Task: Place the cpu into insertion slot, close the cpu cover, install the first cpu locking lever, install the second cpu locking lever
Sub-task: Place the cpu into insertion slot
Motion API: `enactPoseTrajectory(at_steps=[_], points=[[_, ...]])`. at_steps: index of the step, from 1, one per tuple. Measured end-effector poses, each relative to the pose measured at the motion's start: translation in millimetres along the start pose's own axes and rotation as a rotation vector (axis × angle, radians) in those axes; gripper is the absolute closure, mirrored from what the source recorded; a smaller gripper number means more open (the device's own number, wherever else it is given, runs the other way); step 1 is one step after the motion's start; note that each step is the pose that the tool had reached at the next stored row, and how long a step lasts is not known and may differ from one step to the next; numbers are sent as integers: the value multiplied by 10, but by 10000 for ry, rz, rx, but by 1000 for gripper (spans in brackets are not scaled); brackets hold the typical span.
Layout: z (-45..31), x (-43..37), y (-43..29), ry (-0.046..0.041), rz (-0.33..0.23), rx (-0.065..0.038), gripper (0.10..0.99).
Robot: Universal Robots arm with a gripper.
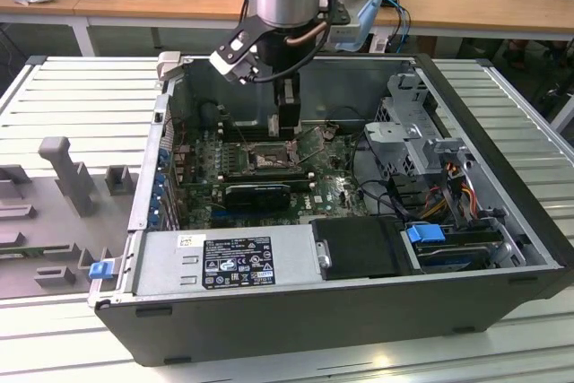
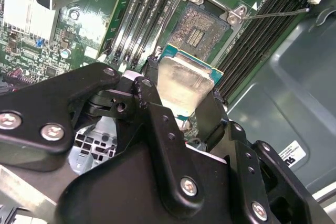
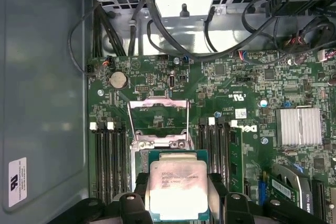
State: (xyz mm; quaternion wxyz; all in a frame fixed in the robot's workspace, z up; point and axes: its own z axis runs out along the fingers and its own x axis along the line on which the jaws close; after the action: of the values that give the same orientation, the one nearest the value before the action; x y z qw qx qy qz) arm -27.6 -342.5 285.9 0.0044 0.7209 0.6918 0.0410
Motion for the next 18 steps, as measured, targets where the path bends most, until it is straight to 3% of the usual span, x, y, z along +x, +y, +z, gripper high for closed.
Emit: enactPoseTrajectory(at_steps=[18], points=[[52, -4, -25, 1, 0, -1, 557]])
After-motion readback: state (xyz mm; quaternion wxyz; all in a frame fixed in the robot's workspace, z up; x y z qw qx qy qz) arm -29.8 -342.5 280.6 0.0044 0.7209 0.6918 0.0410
